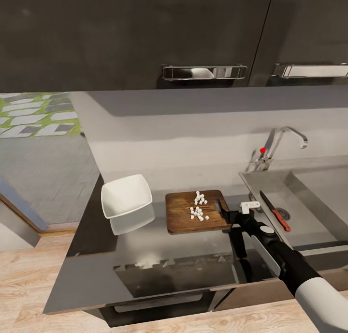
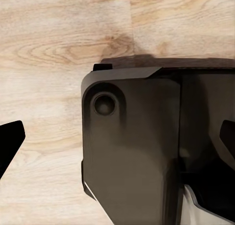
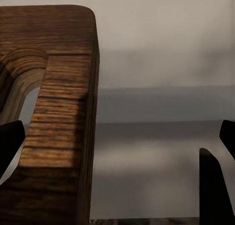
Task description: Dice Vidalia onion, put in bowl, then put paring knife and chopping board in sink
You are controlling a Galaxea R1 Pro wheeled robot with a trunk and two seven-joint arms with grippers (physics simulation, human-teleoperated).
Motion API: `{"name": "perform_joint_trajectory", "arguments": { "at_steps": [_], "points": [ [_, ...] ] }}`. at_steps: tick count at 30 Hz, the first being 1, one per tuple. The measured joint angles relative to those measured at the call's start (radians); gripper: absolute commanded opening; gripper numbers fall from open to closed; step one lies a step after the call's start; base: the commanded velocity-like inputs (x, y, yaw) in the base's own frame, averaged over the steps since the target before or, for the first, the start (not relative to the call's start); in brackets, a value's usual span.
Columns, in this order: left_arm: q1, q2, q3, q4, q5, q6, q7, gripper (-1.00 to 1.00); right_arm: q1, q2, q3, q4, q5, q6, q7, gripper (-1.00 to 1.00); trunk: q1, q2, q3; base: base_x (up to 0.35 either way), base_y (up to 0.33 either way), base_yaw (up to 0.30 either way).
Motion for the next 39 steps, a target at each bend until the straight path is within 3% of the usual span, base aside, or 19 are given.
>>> {"name": "perform_joint_trajectory", "arguments": {
  "at_steps": [1,18,39],
  "points": [
    [0.000,0.000,0.000,0.000,0.000,0.000,0.000,1.00,0.000,0.000,0.000,0.000,0.000,0.000,0.000,-1.00,0.000,0.000,0.000,0.000,0.000,0.000],
    [0.001,0.000,0.000,0.000,0.000,0.000,0.000,1.00,0.000,0.001,0.000,0.001,0.000,0.000,-0.001,-1.00,0.000,0.000,0.001,0.000,0.000,0.000],
    [0.001,0.000,0.001,0.000,0.000,0.000,0.000,1.00,0.000,0.001,0.000,0.003,-0.001,0.000,-0.003,-1.00,0.000,0.000,0.029,0.020,0.014,0.000]
  ]
}}
